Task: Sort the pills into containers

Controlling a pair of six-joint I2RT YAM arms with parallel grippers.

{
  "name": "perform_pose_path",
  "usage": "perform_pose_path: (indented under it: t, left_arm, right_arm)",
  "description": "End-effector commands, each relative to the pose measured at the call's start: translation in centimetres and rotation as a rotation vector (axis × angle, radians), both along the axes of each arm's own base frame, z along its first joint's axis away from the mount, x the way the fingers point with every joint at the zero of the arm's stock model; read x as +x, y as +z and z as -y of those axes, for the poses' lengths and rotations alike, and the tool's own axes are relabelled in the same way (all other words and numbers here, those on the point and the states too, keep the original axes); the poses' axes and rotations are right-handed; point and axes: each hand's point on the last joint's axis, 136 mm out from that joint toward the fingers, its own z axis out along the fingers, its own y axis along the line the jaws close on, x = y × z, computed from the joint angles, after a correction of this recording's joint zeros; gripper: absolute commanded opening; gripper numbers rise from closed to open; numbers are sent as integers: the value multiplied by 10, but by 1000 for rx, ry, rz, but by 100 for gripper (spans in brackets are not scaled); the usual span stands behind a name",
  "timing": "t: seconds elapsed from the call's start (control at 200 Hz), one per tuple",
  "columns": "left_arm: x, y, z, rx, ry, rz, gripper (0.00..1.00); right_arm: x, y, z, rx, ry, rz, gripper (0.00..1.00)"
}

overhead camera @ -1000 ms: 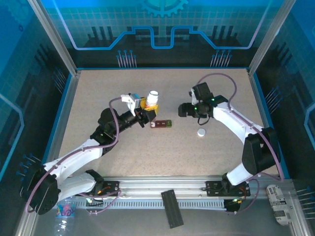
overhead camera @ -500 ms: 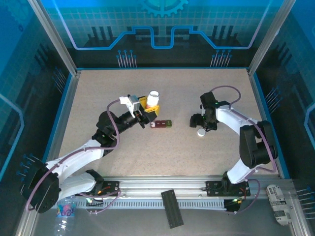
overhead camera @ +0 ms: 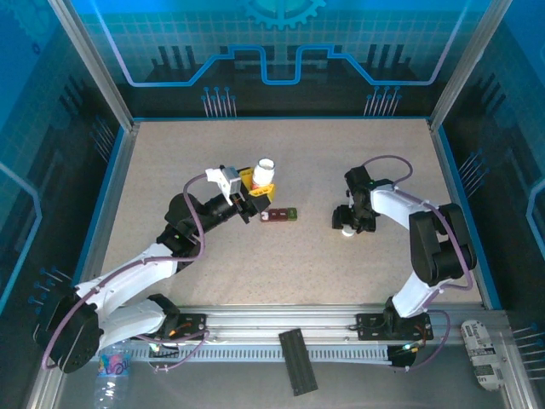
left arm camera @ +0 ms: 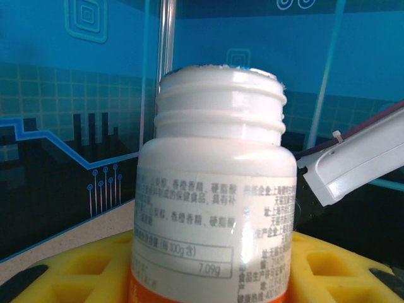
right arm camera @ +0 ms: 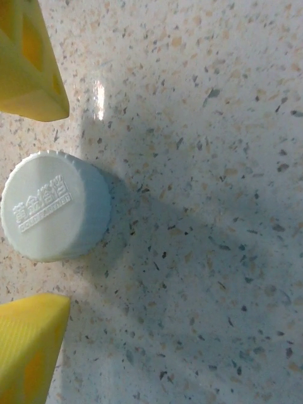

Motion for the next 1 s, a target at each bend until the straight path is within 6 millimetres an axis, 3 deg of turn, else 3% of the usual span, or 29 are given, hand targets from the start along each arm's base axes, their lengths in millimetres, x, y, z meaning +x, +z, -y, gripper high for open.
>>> perform_pose_path:
  t: [0.0, 0.61, 0.996]
  left_arm:
    - [-8, 6, 1, -3, -25, 35, 0]
    - [-9, 4, 0, -3, -24, 29, 0]
    - [-9, -2, 1, 11, -25, 22, 0]
  right_arm:
    - [-4, -8, 5, -27, 6, -30, 70]
    - [-3, -15, -6, -88, 62, -51, 58]
    - [-3, -10, -12, -51, 70, -25, 36]
